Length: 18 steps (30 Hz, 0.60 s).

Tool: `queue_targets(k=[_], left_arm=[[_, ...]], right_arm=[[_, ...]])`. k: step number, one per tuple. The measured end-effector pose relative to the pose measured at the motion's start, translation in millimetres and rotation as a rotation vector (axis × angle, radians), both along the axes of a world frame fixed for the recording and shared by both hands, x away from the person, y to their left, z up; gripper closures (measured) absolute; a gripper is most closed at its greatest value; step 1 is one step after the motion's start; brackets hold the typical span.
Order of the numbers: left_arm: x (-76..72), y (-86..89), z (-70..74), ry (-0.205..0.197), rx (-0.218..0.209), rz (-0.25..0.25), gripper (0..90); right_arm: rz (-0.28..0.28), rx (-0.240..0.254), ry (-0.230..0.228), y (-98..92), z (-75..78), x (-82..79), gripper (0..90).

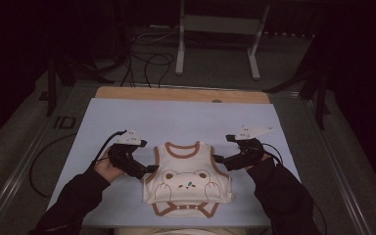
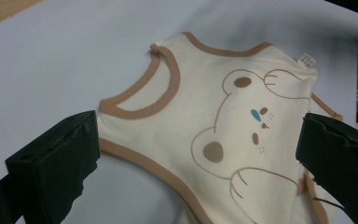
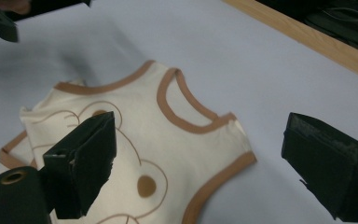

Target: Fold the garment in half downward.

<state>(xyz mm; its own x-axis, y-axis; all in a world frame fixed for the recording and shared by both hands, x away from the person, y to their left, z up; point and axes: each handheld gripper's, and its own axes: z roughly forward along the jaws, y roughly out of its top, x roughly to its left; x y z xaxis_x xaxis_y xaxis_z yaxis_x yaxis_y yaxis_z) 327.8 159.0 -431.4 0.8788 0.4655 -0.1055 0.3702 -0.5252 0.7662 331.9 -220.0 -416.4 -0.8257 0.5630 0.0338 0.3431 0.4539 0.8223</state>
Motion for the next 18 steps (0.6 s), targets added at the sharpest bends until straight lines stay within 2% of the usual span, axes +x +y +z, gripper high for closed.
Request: queue_targets(k=[5,6,14,18], left_arm=[[7.1,-2.3,-1.5,-0.005,0.010,-0.003,0.5],[11.3,-3.7,-2.5,0.007,0.008,-0.002,0.5],[26.7,-10.4,-8.1,0.009,0.016,-0.011,0.5],[35.4,-12.9,-15.1,0.018,0.018,-0.010,0.5]], right_arm=[[0.003,0.005,0.000,0.7,-0.7,9.5,10.5],[0.002,0.004,0.000,0.7,-1.0,11.0,10.4],[0.006,-0.020,0.005,3.4,-9.9,31.8,10.4],[0.026,-0.017,0.030,4.7,-18.0,39.7,10.9]])
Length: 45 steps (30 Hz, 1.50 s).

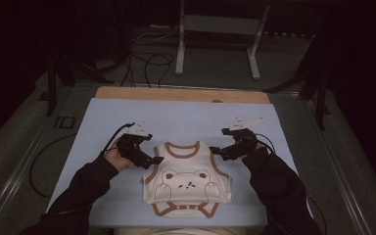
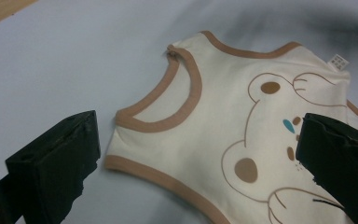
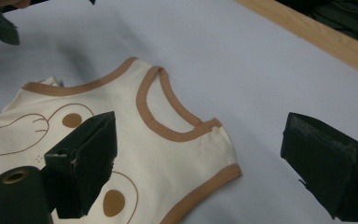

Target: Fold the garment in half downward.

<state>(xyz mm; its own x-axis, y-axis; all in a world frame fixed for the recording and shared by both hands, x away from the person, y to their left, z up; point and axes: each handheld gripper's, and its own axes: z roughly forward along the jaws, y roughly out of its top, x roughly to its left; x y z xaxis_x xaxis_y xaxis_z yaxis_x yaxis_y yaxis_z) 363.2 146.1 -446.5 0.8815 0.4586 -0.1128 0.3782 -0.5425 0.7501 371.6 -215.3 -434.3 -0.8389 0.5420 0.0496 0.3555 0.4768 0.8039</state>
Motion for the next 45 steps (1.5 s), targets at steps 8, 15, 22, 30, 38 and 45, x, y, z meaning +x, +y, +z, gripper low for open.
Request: queue_targets(k=[8,15,22,30,38,45], left_arm=[[15.7,-3.3,-19.5,0.031,0.026,0.010,0.5],[24.2,-5.3,-32.9,0.030,0.044,-0.010,0.5],[34.5,-6.2,-47.1,0.056,0.018,-0.010,0.5],[43.1,-10.3,-58.6,0.045,0.085,0.028,4.6],[48.9,-8.3,-66.8,0.035,0.101,0.056,16.4],[49.7,-9.7,-72.2,0.020,0.146,0.057,29.7]], right_arm=[[0.017,-0.017,0.040,4.4,-18.0,14.8,12.8],[0.018,-0.031,0.060,6.6,-39.2,27.3,13.4],[0.011,-0.018,0.113,10.3,-57.5,39.1,14.1],[0.018,-0.072,0.130,19.0,-74.1,47.3,13.6],[0.004,-0.121,0.137,21.0,-85.5,54.4,31.1],[0.009,-0.187,0.098,21.7,-85.0,54.8,45.9]])
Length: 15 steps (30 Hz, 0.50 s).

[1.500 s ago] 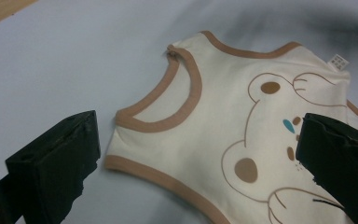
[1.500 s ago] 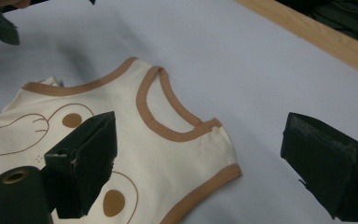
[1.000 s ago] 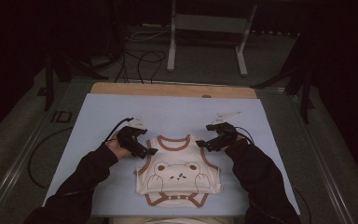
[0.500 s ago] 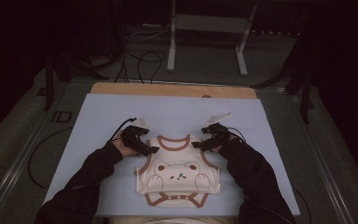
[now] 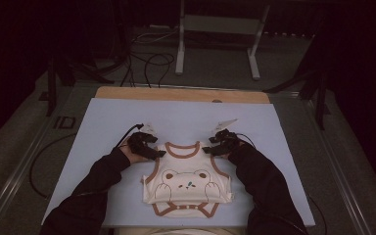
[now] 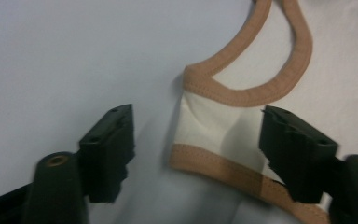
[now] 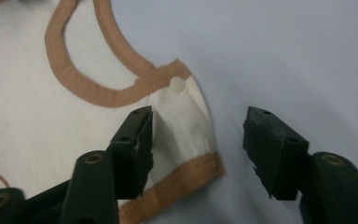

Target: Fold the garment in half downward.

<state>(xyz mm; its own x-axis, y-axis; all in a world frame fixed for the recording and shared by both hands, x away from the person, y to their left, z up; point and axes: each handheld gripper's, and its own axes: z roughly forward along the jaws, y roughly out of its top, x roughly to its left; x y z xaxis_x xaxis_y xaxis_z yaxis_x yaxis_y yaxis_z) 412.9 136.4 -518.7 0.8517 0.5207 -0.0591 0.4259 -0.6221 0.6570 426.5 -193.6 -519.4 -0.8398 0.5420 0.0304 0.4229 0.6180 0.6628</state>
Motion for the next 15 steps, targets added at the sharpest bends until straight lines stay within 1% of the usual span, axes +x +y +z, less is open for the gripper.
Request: queue_targets(k=[1,3,5,6,8,9,10,12,14,15], left_arm=[[-0.7,-0.5,-1.0,-0.007,0.005,-0.002,33.1],[-1.6,-1.1,-1.3,-0.012,0.003,-0.001,33.6],[-2.7,-2.4,-1.1,-0.021,0.014,-0.006,38.8],[-3.4,-3.1,-1.0,-0.023,0.013,-0.005,40.0],[-4.0,-3.9,-0.3,-0.022,0.013,-0.008,46.8],[-4.3,-4.6,0.2,-0.017,0.014,-0.009,49.9],[-5.2,-5.6,0.1,-0.015,0.007,-0.011,53.4],[-7.0,-7.1,-0.6,-0.016,-0.003,-0.008,57.0],[-7.0,-8.2,-0.7,-0.007,-0.015,0.006,61.4],[-6.6,-8.4,-0.5,-0.006,-0.012,0.004,63.4]], right_arm=[[0.003,-0.015,-0.010,0.3,0.6,-1.3,47.9],[0.009,-0.021,-0.010,0.3,1.2,-1.7,49.5],[0.007,-0.030,0.001,2.1,2.7,-5.1,55.0],[0.013,-0.032,0.000,2.0,2.9,-5.0,56.2],[0.007,-0.029,0.007,2.7,3.0,-5.3,58.2],[-0.002,-0.037,0.012,4.0,3.7,-6.2,59.1],[-0.011,-0.039,0.013,5.1,4.2,-7.0,60.1],[-0.017,-0.048,0.020,6.8,5.1,-8.5,63.1],[-0.022,-0.047,0.023,7.4,5.3,-9.1,65.4],[-0.018,-0.054,0.024,7.5,5.8,-9.2,66.9]])
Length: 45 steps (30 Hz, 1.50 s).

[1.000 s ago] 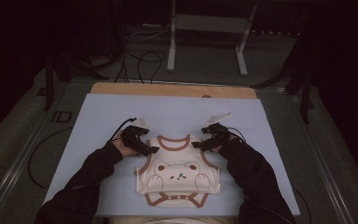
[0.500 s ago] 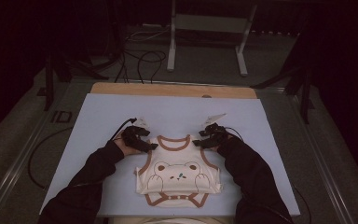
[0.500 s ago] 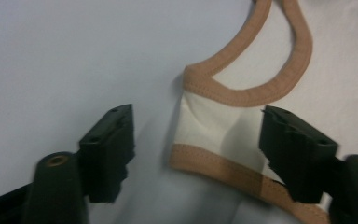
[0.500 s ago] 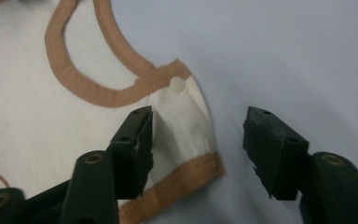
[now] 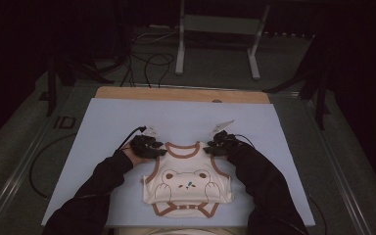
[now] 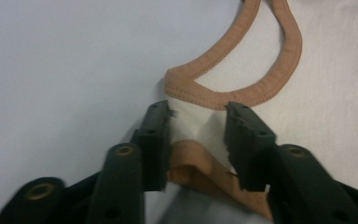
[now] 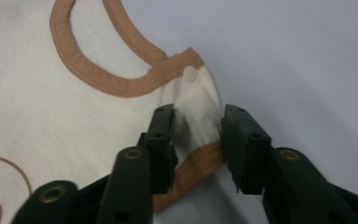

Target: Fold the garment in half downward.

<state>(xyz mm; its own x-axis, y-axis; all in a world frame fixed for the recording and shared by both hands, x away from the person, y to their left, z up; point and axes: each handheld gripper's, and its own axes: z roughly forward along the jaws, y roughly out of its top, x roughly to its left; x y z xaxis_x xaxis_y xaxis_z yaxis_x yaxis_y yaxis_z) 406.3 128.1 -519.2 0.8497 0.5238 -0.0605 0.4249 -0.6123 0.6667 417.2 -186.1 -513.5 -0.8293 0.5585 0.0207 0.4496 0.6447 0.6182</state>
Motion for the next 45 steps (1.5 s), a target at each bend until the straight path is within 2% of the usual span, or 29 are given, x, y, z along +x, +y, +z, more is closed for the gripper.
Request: queue_targets(k=[4,5,6,10,12,24,36,41,45], left_arm=[[0.3,-3.3,1.6,0.012,0.012,0.001,69.9],[0.2,-4.1,2.2,0.017,0.018,-0.002,71.8],[0.1,-4.9,2.3,0.020,0.019,-0.004,73.9],[-0.3,-6.7,2.2,0.042,0.004,-0.003,83.4],[-1.3,-7.4,1.9,0.031,0.005,-0.008,86.6],[0.4,-5.2,4.8,0.055,-0.016,-0.001,87.9],[-0.5,-3.4,15.6,0.051,-0.041,-0.008,88.0],[-0.8,-2.2,22.3,0.048,-0.044,-0.014,88.0],[-2.3,-1.9,27.1,0.036,-0.041,-0.018,88.0]], right_arm=[[0.015,-0.006,-0.001,2.3,0.7,-1.3,75.1],[-0.007,-0.003,0.009,4.4,1.2,-3.3,76.9],[0.016,-0.011,0.000,4.0,1.0,-3.1,78.2],[0.010,-0.009,0.011,5.5,1.6,-4.0,81.7],[0.006,-0.011,0.010,6.1,1.7,-4.6,82.5],[0.000,0.007,0.029,4.0,2.2,-1.9,83.3],[0.012,0.015,0.000,1.1,13.2,-2.5,83.3],[0.001,0.024,-0.005,0.8,20.7,-4.6,83.2],[0.015,0.029,-0.019,-0.3,25.4,-5.6,83.3]])
